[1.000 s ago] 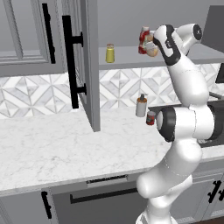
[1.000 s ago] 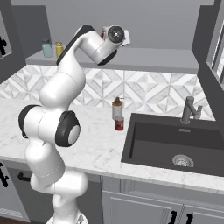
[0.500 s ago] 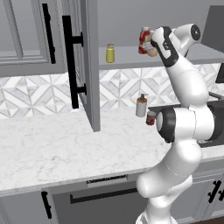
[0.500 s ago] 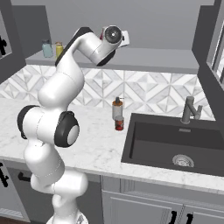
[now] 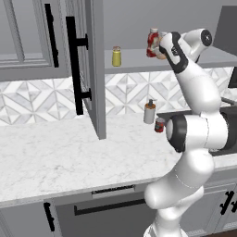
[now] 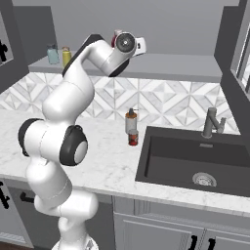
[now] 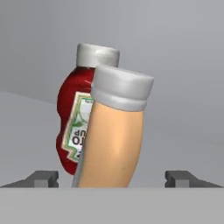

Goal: Put the shaker and condiment bottle from the counter next to their counterparts in the cabinet.

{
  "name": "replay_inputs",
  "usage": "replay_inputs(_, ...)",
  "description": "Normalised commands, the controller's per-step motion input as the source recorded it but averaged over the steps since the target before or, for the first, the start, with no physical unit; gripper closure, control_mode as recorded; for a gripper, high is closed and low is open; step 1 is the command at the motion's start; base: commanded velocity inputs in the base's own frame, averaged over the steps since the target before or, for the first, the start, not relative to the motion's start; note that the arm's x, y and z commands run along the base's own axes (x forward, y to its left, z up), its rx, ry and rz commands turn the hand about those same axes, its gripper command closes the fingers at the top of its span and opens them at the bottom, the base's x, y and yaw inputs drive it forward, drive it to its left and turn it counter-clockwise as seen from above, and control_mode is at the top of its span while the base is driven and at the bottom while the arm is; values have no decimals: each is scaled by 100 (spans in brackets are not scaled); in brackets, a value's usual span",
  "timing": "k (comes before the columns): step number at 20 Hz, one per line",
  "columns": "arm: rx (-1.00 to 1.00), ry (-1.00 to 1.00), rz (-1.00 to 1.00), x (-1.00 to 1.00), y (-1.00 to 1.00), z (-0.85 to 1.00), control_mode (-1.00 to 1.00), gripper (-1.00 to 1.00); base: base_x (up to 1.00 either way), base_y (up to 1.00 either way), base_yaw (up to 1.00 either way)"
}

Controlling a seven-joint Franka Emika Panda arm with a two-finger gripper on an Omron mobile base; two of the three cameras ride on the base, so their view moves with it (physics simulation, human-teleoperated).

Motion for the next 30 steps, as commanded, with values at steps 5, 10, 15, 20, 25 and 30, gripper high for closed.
replay_inputs(5,0,-4,-4,-21,0,0,-100,-100,0,0,0)
replay_inputs(10,0,-3,-4,-28,0,0,-100,-100,0,0,0)
replay_inputs(15,3,-6,-5,-69,-1,4,-100,-100,0,0,0)
replay_inputs(20,10,-4,-6,-99,-14,25,-100,-100,0,0,0)
replay_inputs(25,18,-1,-5,-100,-25,47,-100,-100,0,0,0)
replay_inputs(30,20,0,-3,-100,-38,68,-100,-100,0,0,0)
